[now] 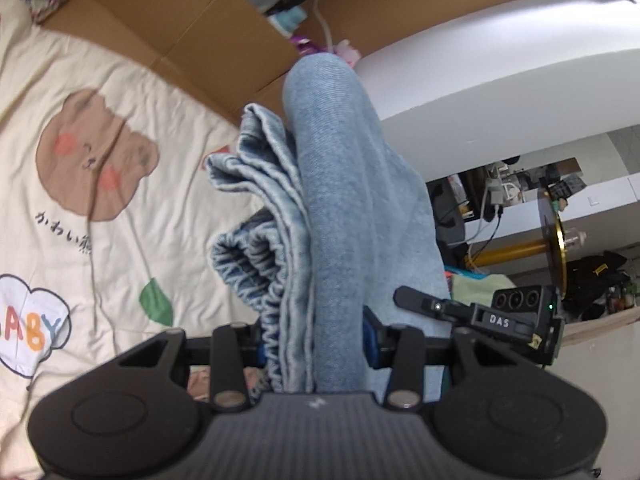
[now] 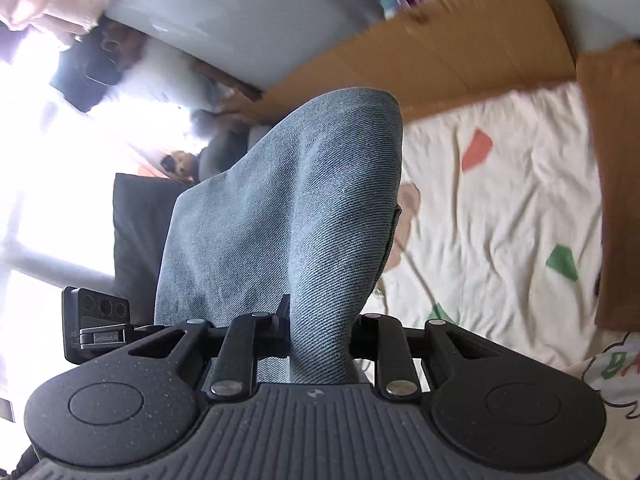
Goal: Fold clothes
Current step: 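Lift the folded jeans stack with both grippers holding its edge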
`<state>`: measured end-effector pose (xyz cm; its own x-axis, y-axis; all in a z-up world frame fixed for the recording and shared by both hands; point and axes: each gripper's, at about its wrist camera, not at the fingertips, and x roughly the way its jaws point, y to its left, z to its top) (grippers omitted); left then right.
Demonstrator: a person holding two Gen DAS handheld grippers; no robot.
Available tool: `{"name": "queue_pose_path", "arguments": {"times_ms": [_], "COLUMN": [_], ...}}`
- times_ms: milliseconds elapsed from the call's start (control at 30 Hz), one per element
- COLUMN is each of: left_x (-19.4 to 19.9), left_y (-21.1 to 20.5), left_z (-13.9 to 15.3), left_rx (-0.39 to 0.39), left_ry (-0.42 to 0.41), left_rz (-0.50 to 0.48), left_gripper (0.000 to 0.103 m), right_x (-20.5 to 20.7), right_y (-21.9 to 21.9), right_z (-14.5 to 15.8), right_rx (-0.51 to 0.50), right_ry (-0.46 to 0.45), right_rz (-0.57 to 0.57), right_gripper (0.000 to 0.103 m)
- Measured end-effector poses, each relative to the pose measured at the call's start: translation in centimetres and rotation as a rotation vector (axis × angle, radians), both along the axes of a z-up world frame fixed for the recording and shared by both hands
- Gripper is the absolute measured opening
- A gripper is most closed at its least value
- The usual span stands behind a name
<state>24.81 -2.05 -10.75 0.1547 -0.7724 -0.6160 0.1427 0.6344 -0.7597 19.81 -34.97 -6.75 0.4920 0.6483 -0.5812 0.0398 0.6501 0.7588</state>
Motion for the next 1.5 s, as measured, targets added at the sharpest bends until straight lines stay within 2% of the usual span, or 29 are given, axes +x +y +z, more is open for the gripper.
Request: {"name": "queue_pose_path", "arguments": {"times_ms": [300,533,700,1000,1300,1433,1500], "left_x": [-1.4,-2.2,-3.3,-4.1,-3.5,-2.4,-2.9], "left_y": [-2.2,-4.6,-6.7,-11.2,-16.1,-18.4,-19.8], "left_z": [8.0,12.7,14.6,15.1,13.5,11.5,11.6], "left_rx": [-0.020,-0.038,-0.040,-0.037,-0.047,-0.070,-0.084], "left_ry": [-0.041,-0.087,-0.111,-0.125,-0.134,-0.136,-0.143], "left_rz": [0.031,0.033,0.014,-0.030,-0.100,-0.139,-0.160], "left_gripper": [0.044,0.044,0.044,0.044,0.044,0.044,0.044], "right_x": [-0.6,-1.6,-3.3,-6.3,-8.1,-8.6,-8.8], "right_y": [-1.4,-3.4,-5.2,-9.4,-13.2,-15.6,-16.9], "right_z": [10.1,17.1,20.2,21.4,19.9,18.8,18.1], "right_rx": [-0.040,-0.067,-0.098,-0.116,-0.188,-0.188,-0.191], "right_ry": [-0.030,-0.079,-0.116,-0.134,-0.156,-0.161,-0.162], "right_rz": [-0.009,-0.026,-0.034,-0.073,-0.114,-0.156,-0.181], "right_gripper": [0.022,0.022,0.022,0.022,0.023,0.023,0.023]}}
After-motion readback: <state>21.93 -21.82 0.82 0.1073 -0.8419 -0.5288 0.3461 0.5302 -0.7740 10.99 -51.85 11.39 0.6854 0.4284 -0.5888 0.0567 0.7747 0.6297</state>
